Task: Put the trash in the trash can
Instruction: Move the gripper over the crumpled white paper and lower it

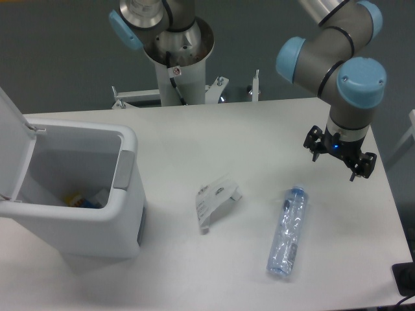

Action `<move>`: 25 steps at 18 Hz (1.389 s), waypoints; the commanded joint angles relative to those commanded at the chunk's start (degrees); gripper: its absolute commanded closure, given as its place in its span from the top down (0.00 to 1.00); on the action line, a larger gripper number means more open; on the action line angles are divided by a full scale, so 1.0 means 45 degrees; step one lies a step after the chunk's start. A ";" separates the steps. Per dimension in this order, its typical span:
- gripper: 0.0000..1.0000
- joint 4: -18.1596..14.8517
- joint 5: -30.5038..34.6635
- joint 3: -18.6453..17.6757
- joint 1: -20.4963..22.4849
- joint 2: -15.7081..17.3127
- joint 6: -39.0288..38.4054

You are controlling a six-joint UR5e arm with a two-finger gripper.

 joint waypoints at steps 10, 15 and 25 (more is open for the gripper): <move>1.00 -0.0058 -0.0603 -0.0039 -0.0039 0.0000 -0.0098; 1.00 0.0272 -0.0645 -0.0507 -0.0584 0.0098 -0.1870; 1.00 0.0918 -0.0664 -0.2069 -0.2850 0.0429 -0.4218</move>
